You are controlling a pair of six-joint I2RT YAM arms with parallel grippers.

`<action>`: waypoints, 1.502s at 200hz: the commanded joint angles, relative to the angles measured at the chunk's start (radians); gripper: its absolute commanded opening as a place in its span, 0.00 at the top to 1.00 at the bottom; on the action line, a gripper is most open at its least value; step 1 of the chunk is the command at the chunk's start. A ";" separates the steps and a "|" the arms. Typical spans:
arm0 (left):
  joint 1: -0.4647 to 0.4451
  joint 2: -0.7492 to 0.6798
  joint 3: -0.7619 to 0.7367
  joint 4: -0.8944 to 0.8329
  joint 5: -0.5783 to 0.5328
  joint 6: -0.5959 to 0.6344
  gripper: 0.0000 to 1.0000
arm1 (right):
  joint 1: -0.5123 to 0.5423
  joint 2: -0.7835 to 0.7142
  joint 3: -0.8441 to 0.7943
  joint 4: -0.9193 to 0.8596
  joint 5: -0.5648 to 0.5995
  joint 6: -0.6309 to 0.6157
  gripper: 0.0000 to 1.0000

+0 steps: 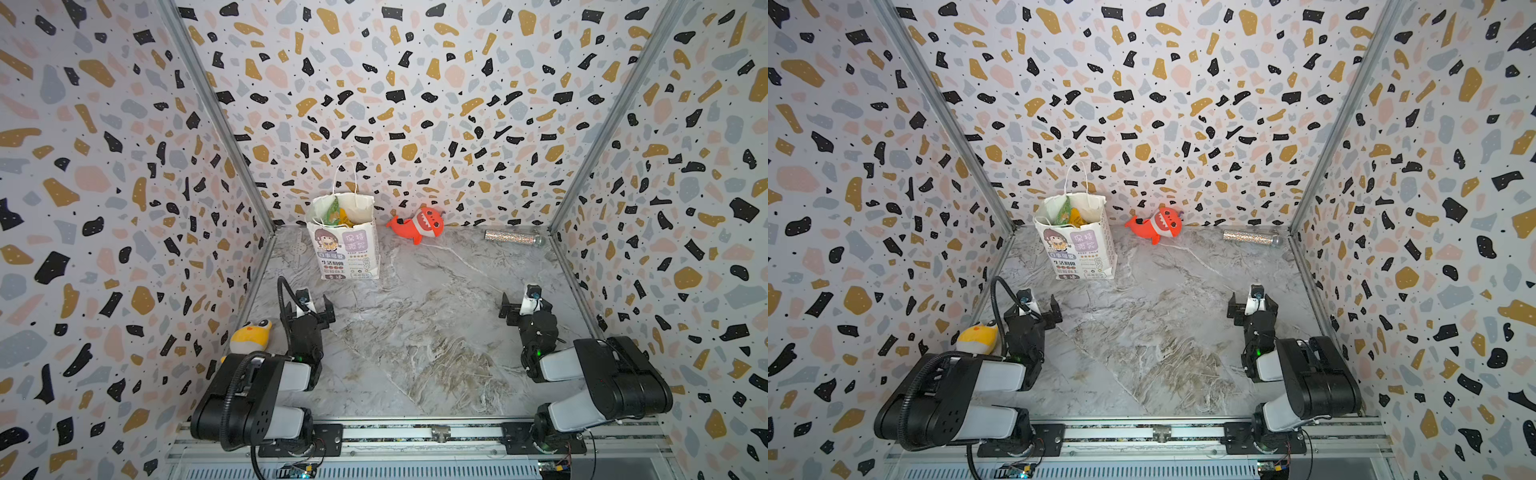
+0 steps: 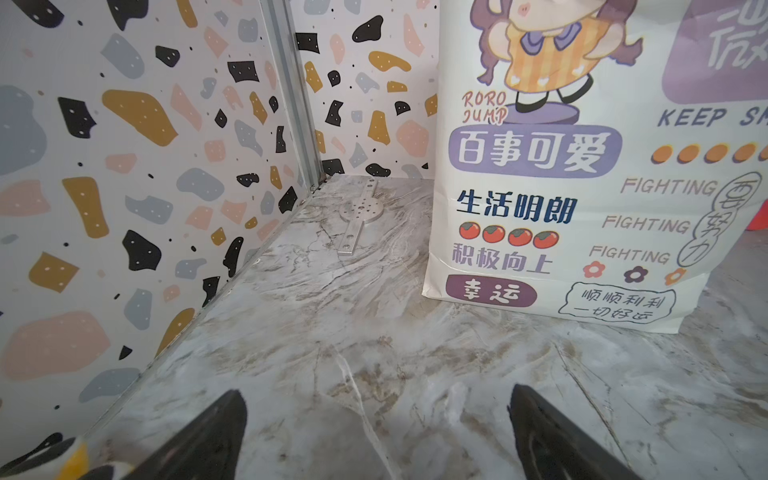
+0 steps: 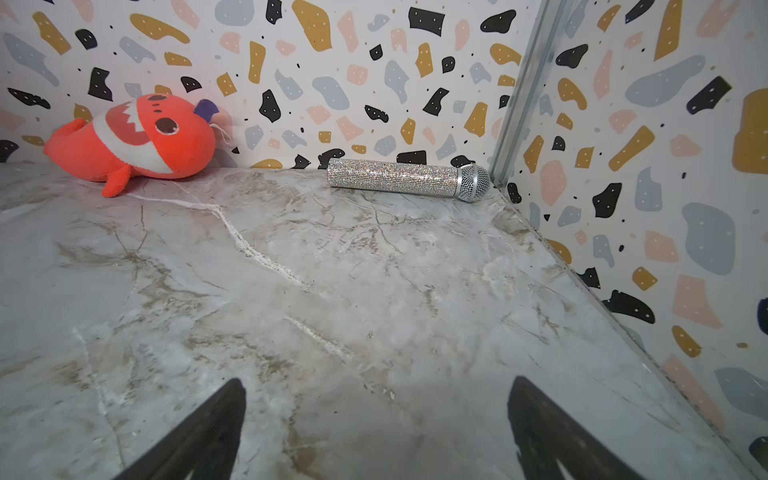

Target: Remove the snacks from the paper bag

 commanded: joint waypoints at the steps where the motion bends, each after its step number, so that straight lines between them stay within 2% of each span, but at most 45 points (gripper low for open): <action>1: -0.005 -0.002 0.014 0.049 -0.013 0.007 0.01 | 0.004 -0.005 0.015 0.013 0.002 -0.006 0.01; 251: -0.005 -0.014 0.002 0.060 -0.012 0.008 0.01 | 0.005 -0.014 0.008 0.022 0.002 -0.007 0.01; 255: -0.006 -0.019 0.000 0.063 -0.007 0.013 0.01 | 0.013 -0.018 0.002 0.039 0.025 -0.012 0.01; 262: -0.014 -0.036 -0.005 0.064 -0.003 0.023 0.02 | 0.046 -0.046 0.002 0.001 0.094 -0.009 0.01; 274: -0.055 -0.112 -0.014 0.025 -0.072 0.040 0.04 | 0.047 -0.064 -0.035 0.070 0.089 -0.027 0.01; 280: -0.080 -0.172 -0.010 -0.028 -0.109 0.048 0.05 | 0.077 -0.085 -0.035 0.070 0.131 -0.060 0.01; 288: -0.113 -0.268 0.009 -0.141 -0.148 0.049 0.06 | 0.143 -0.149 0.009 -0.043 0.207 -0.115 0.01; 300: -0.136 -0.403 0.022 -0.264 -0.176 -0.016 0.09 | 0.215 -0.238 0.090 -0.179 0.226 -0.154 0.01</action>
